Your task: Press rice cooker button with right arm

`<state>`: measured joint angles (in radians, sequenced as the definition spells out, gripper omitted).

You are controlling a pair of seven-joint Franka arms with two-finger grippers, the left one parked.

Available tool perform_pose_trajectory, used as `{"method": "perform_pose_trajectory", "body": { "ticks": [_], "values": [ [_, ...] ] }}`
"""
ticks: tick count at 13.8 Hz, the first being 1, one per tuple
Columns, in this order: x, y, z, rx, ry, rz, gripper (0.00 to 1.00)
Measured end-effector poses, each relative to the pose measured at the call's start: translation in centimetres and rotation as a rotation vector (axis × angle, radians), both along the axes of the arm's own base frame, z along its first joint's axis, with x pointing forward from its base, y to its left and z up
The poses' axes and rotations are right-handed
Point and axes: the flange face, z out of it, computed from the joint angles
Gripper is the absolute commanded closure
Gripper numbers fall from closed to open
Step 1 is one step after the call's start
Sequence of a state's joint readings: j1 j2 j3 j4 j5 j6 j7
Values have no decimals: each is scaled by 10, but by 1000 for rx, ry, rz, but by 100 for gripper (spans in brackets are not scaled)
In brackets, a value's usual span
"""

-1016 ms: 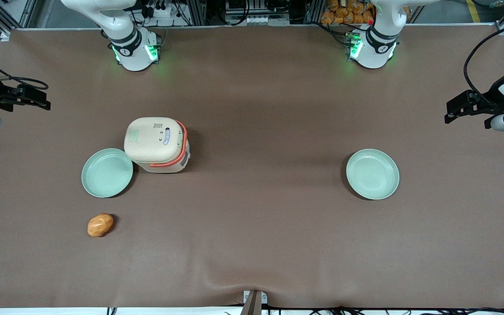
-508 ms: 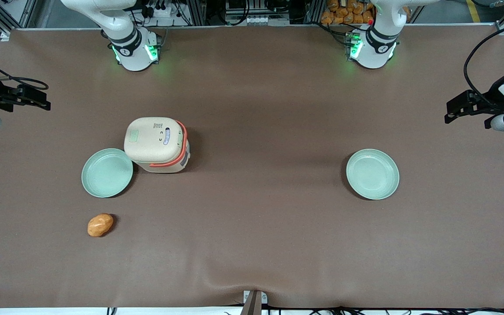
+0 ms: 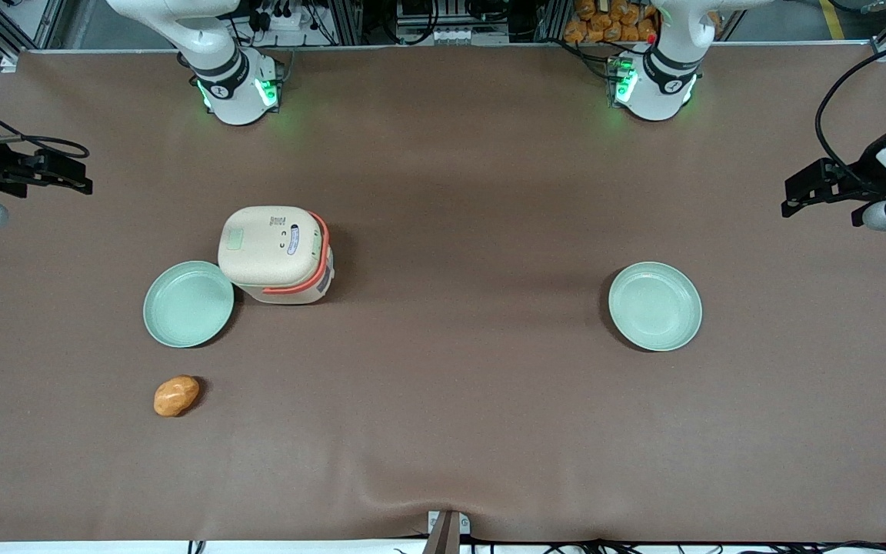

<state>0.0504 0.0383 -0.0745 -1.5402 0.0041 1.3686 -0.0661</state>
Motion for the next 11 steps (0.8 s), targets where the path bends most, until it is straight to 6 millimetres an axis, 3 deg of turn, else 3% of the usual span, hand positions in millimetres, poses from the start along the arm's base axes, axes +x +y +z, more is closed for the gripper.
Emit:
{"method": "perform_pose_trajectory", "body": {
  "ticks": [6,11],
  "values": [
    [16,40,-20,20,-9,65,0],
    [32,72,-57,69,28,101,55]
  ]
}}
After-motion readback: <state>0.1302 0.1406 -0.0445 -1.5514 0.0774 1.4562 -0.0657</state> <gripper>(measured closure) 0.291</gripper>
